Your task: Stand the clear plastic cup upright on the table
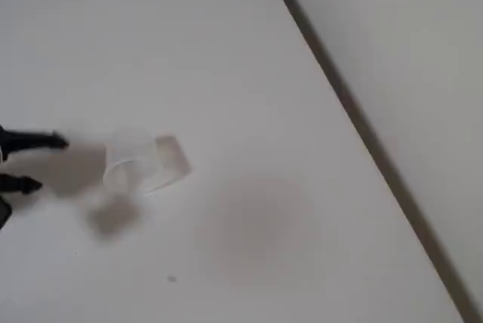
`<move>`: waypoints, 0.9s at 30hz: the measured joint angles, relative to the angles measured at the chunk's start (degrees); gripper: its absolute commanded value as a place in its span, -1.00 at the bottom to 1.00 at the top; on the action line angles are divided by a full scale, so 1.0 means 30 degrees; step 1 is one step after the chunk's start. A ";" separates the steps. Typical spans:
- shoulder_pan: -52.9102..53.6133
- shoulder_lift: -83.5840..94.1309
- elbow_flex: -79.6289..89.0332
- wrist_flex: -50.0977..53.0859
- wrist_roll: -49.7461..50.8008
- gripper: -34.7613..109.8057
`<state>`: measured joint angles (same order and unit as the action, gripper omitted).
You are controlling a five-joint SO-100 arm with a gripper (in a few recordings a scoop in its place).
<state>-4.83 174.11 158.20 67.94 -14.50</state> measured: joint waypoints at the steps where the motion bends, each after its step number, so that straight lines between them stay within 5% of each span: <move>1: -0.0205 -0.1670 -0.1230 0.0117 0.0322 0.26; 20: -0.0938 -2.7715 -1.8369 0.0645 0.5186 0.21; 24: -0.0117 -3.1084 -1.9805 0.0205 0.5186 0.11; 27: 0.0381 -3.2549 -2.0713 0.0293 0.5186 -0.18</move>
<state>-3.69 76.46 96.06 68.82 1.05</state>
